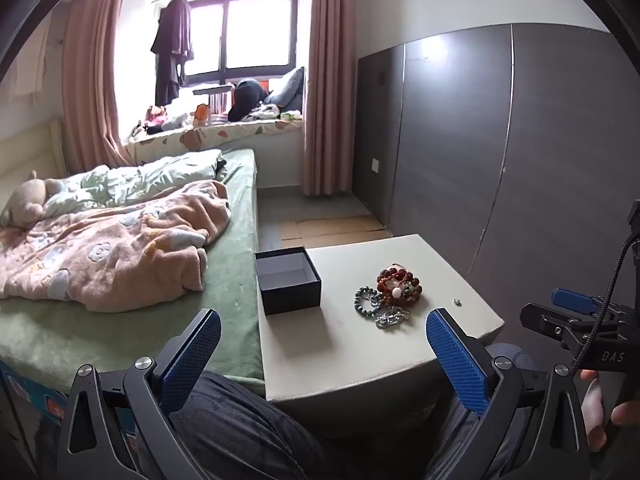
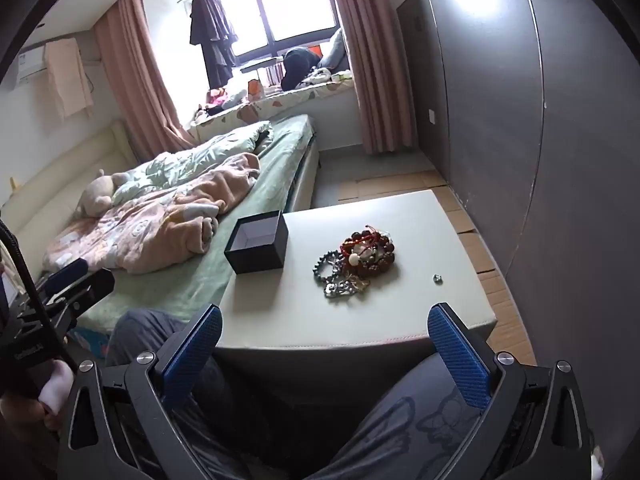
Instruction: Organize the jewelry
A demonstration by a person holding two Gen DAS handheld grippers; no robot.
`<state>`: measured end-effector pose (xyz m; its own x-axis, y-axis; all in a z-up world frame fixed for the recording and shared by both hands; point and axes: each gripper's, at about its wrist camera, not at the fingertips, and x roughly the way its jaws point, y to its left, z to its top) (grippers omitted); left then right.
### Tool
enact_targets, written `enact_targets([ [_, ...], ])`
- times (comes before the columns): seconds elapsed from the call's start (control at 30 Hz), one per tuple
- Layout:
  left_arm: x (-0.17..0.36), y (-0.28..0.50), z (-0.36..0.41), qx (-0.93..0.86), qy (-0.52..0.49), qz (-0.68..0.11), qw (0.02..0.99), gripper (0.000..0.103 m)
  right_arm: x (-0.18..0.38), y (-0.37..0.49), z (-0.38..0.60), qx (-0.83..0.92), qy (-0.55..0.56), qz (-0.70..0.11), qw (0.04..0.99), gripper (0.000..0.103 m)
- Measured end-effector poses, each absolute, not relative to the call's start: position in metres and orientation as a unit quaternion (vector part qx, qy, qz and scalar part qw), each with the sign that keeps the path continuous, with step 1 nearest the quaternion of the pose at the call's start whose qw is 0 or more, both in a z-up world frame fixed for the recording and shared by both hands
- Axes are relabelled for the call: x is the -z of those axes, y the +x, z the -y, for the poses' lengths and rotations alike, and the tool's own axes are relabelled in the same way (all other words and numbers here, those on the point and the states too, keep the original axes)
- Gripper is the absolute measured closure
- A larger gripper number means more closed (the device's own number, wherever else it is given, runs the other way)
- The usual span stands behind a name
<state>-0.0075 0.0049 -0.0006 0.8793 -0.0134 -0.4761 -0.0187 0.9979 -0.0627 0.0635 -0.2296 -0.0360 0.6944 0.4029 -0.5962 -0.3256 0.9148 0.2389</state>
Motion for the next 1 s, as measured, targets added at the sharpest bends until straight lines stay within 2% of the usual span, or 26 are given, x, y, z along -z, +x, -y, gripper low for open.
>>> enact_targets([
  [1.0, 0.0068, -0.0069, -0.0072, -0.005, -0.044, -0.259, 0.965, 0.000, 0.0363, 0.0574, 0.2297, -0.180, 0.046, -0.339, 0.922, 0.000],
])
